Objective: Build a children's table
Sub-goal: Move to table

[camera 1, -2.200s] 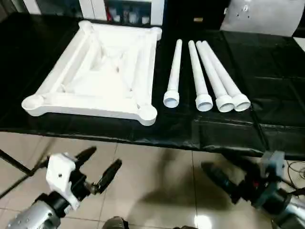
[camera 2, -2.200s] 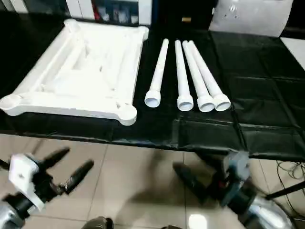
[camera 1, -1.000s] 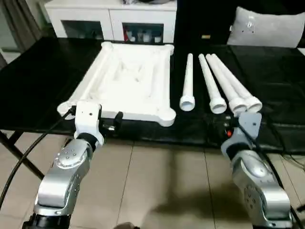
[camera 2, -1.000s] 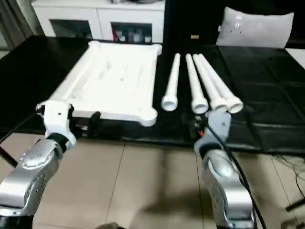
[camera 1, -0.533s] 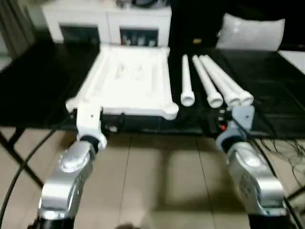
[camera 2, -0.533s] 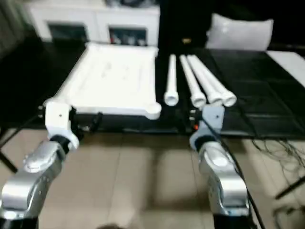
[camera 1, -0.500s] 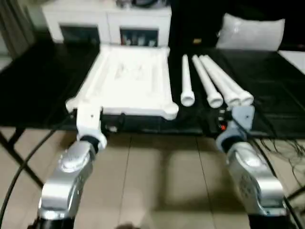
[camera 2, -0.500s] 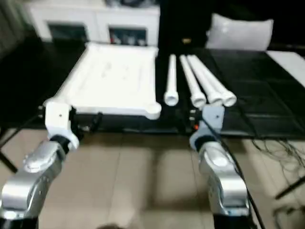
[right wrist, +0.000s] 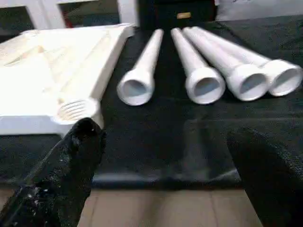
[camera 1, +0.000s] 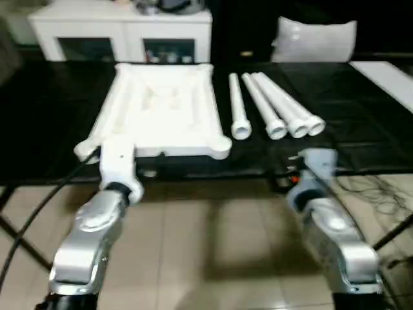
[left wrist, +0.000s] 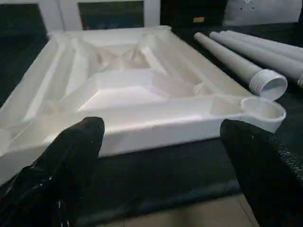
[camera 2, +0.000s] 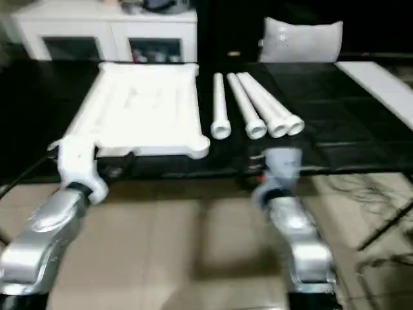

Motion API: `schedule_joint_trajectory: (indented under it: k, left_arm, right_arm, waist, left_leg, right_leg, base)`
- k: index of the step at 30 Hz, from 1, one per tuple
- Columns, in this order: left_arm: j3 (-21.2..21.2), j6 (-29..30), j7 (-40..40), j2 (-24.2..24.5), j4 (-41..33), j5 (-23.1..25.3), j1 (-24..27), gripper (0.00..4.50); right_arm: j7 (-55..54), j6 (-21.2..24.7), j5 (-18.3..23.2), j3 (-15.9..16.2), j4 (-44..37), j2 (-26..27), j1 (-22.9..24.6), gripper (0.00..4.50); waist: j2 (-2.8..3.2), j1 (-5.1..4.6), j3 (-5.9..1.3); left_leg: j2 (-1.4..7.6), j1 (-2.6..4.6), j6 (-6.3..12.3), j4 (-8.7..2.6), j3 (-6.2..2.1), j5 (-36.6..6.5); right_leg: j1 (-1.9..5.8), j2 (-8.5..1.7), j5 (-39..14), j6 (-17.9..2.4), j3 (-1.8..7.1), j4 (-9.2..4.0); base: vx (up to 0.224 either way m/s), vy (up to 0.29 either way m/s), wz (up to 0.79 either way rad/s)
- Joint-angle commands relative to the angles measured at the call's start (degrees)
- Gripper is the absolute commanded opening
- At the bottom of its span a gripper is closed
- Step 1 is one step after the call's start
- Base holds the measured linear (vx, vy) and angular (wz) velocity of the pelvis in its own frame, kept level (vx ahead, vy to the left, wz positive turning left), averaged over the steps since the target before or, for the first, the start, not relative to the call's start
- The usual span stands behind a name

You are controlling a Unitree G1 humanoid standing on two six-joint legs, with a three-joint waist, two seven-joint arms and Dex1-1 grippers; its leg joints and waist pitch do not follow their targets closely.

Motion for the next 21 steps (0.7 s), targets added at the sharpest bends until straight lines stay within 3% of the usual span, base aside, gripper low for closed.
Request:
schedule_joint_trajectory:
  k: [1, 2, 3, 4, 5, 6, 7, 8, 9, 10, 11, 12, 13, 14, 15, 16, 17, 18, 19, 20, 21]
  left_arm:
    - [-0.9, 0.1, 0.1, -0.5, -0.3, 0.3, -0.1, 4.42]
    - [-0.9, 0.0, 0.1, -0.6, -0.2, 0.5, 0.1, 4.42]
    - [-0.9, -0.1, 0.1, -0.6, -0.2, 0.6, 0.2, 4.42]
    - [-0.9, 0.0, 0.2, -0.7, -0.4, 0.7, 0.4, 4.42]
    - [-0.9, 0.0, 0.3, -0.8, -0.5, 0.8, 0.5, 4.42]
    - [-0.9, 0.0, 0.3, -0.8, -0.5, 0.8, 0.5, 4.42]
    - [-0.8, -0.4, 0.3, -1.0, -0.7, 0.9, 0.6, 4.42]
    - [-0.7, -0.4, 0.3, -1.0, -0.7, 0.9, 0.6, 4.42]
    - [-0.5, -2.3, 0.1, -1.2, -1.5, 0.8, 0.9, 4.42]
    - [-0.5, -2.3, 0.1, -1.2, -1.5, 0.8, 0.9, 4.42]
    - [0.0, -3.6, -0.5, -1.6, -3.0, 0.0, 1.3, 4.42]
    - [0.1, -3.8, -0.7, -1.7, -3.7, -0.4, 1.5, 4.42]
    - [0.2, -3.6, -1.1, -1.6, -4.7, -0.9, 1.6, 4.42]
    - [0.2, -3.6, -1.1, -1.5, -4.8, -0.9, 1.6, 4.42]
    - [0.0, -3.1, -1.8, -0.9, -5.2, -0.9, 1.6, 4.42]
    - [0.0, -3.1, -1.9, -0.7, -5.2, -0.8, 1.6, 4.42]
    - [-0.2, -3.0, -2.4, -0.1, -5.4, -0.5, 1.5, 4.42]
    - [-0.2, -3.0, -2.4, -0.1, -5.4, -0.5, 1.5, 4.42]
    - [0.0, -2.8, -2.6, -0.1, -5.6, -0.7, 1.2, 4.42]
    - [-0.1, -2.5, -3.2, -0.1, -5.5, -1.0, 0.4, 4.42]
    - [-0.3, -2.3, -3.5, 0.1, -5.4, -1.0, 0.2, 4.42]
  right_arm:
    - [0.1, 0.5, -0.4, -1.2, -0.5, -0.6, 0.0, 4.50]
    - [0.2, 0.5, -0.5, -1.2, -0.5, -0.8, 0.0, 4.50]
    - [0.2, 0.6, -0.6, -1.2, -0.5, -0.9, 0.0, 4.50]
    - [0.5, 0.5, -0.7, -1.1, -0.5, -1.0, -0.1, 4.50]
    - [0.7, 0.3, -0.7, -1.1, -0.5, -1.1, -0.2, 4.50]
    - [0.7, 0.3, -0.7, -1.1, -0.5, -1.1, -0.2, 4.50]
    - [0.9, 0.5, -0.8, -1.1, -0.6, -1.3, -0.3, 4.50]
    - [0.9, 0.5, -0.8, -1.1, -0.6, -1.3, -0.4, 4.50]
    - [3.1, -0.7, -0.1, -0.5, -1.7, -2.1, -0.6, 4.50]
    - [3.1, -0.7, -0.1, -0.5, -1.7, -2.1, -0.6, 4.50]
    - [4.9, -1.3, 1.7, -1.0, -3.3, -1.9, -0.8, 4.50]
    - [5.3, -1.1, 2.8, -1.5, -4.1, -1.5, -0.9, 4.50]
    - [6.4, -1.0, 2.9, -1.0, -5.3, -2.1, -1.1, 4.50]
    - [6.5, -1.0, 2.8, -0.8, -5.5, -2.3, -1.1, 4.50]
    - [7.6, -1.2, 2.2, 0.4, -6.5, -3.2, -0.9, 4.50]
    - [7.7, -1.2, 1.9, 0.6, -6.6, -3.3, -0.8, 4.50]
    - [7.9, -1.5, 0.9, 1.4, -7.3, -4.0, -0.6, 4.50]
    - [7.9, -1.5, 0.9, 1.4, -7.3, -4.0, -0.6, 4.50]
    - [8.8, -2.2, 1.4, 1.6, -7.7, -3.9, -0.2, 4.50]
    - [9.4, -2.7, 2.8, 0.9, -8.3, -3.0, 0.5, 4.50]
    - [9.3, -3.0, 3.0, 0.6, -8.5, -2.6, 0.6, 4.50]
  waist:
    - [-1.01, 2.16, -2.02]
    - [-1.55, 4.24, -3.31]
    - [-1.97, 5.12, -3.19]
    - [-1.80, 5.33, -3.18]
    - [-0.34, 5.94, -2.86]
    - [0.64, 6.03, -2.76]
    - [3.47, 6.02, -3.61]
    - [5.22, 3.22, -3.62]
    - [3.72, 2.50, -5.04]
    - [4.11, 3.06, -4.72]
    - [3.26, 3.31, -4.37]
    - [2.71, 3.25, -4.27]
    - [0.59, 4.61, -3.27]
    - [-2.09, 4.81, -3.53]
    - [-2.41, 7.09, -3.64]
    - [-2.30, 7.18, -2.81]
    - [-1.51, 7.47, -2.49]
    - [-0.95, 7.22, -2.04]
    - [1.51, 6.34, -1.45]
    - [3.23, 5.02, -2.13]
    - [3.60, 4.41, -1.93]
  left_leg:
    - [0.26, -1.27, 15.37, -2.50, 0.58, -9.7]
    - [-0.21, -6.84, 12.26, 3.91, -0.08, -3.5]
    - [0.28, -8.32, 8.28, 4.42, -0.39, 2.1]
    - [0.30, -9.11, 7.07, 3.79, -0.34, 4.5]
    - [1.44, -8.01, 6.10, 0.64, -0.35, 8.6]
    - [2.13, -7.16, 6.50, -1.44, -0.15, 10.1]
    - [4.48, -4.27, 7.30, -4.91, -0.56, 11.5]
    - [9.50, 2.46, 16.87, -6.71, -7.07, 7.5]
    - [11.84, 6.04, 24.96, -5.36, -9.63, 9.4]
    - [11.40, 5.20, 26.58, -5.06, -9.27, 12.3]
    - [10.82, 4.34, 27.96, -4.85, -7.52, 18.0]
    - [10.37, 3.64, 28.35, -5.31, -6.72, 19.3]
    - [2.02, -1.92, 27.05, -5.05, -6.01, 12.0]
    - [-1.40, -4.57, 22.57, -2.55, -3.52, 4.9]
    - [-1.03, -8.79, 15.57, 4.24, -1.37, -3.2]
    - [0.22, -8.46, 12.10, 4.53, -1.68, -2.8]
    - [1.39, -7.11, 5.50, 3.41, -1.65, -1.4]
    - [2.06, -7.04, 5.05, 2.23, -1.52, -1.3]
    - [5.37, -1.49, 1.58, -3.88, -1.02, -7.1]
    - [8.03, 0.96, 2.94, -7.50, -2.94, -15.7]
    - [9.20, 2.83, 2.94, -8.54, -4.17, -20.9]
  right_leg:
    - [2.83, -4.97, 3.5, -4.6, 5.66, -9.21]
    - [9.74, -10.19, -0.9, -7.1, 9.98, -10.41]
    - [9.40, -8.48, 4.5, -8.4, 8.28, -9.63]
    - [9.79, -7.18, 8.7, -9.1, 7.09, -9.03]
    - [8.06, -5.31, 11.9, -11.2, 4.63, -9.26]
    - [7.52, -4.20, 9.1, -11.8, 2.88, -9.57]
    - [6.84, -1.90, 3.2, -9.3, -0.27, -9.12]
    - [-0.25, 2.07, -2.8, -4.4, -2.45, -1.12]
    - [-4.27, 0.64, -6.0, -1.2, -1.14, 2.14]
    - [-4.95, 0.33, -5.0, 0.7, -0.81, 3.09]
    - [-6.55, -0.12, -1.2, 4.4, -0.29, 3.79]
    - [-6.59, -0.23, 0.6, 5.5, -0.16, 3.78]
    - [-3.43, -1.14, 7.3, 5.2, 2.13, -3.56]
    - [-0.38, -3.50, 10.8, 7.1, 3.85, -6.86]
    - [4.90, -13.41, 6.3, 11.0, 5.56, -10.36]
    - [4.15, -14.45, 2.9, 12.1, 3.30, -10.99]
    - [3.42, -13.79, -7.6, 9.9, -0.07, -12.18]
    - [4.22, -13.77, -12.8, 6.4, -1.31, -12.88]
    - [3.13, -6.72, -21.3, -4.1, -2.49, -12.45]
    - [1.60, -1.71, -14.6, -6.8, -3.82, -7.73]
    - [-0.16, -0.89, -11.4, -7.1, -3.40, -5.45]
  base:
    - [0.132, -0.067, 0.08]
    - [0.132, -0.067, 0.08]
    - [0.141, -0.045, -0.13]
    - [0.128, -0.042, -0.08]
    - [0.128, -0.042, -0.08]
    - [0.142, -0.007, 0.01]
    - [0.181, 0.027, -0.04]
    - [0.181, 0.027, -0.04]
    - [0.177, 0.022, -0.02]
    - [0.123, 0.010, 0.07]
    - [0.123, 0.010, 0.07]
    - [0.078, -0.013, 0.06]
    - [0.054, -0.070, 0.35]
    - [0.054, -0.070, 0.35]
    - [0.043, -0.081, 0.56]
    - [0.042, -0.059, 0.46]
    - [0.042, -0.059, 0.46]
    - [0.060, -0.024, 0.48]
    - [0.071, 0.039, 0.31]
    - [0.071, 0.039, 0.31]
    - [0.083, 0.054, 0.14]
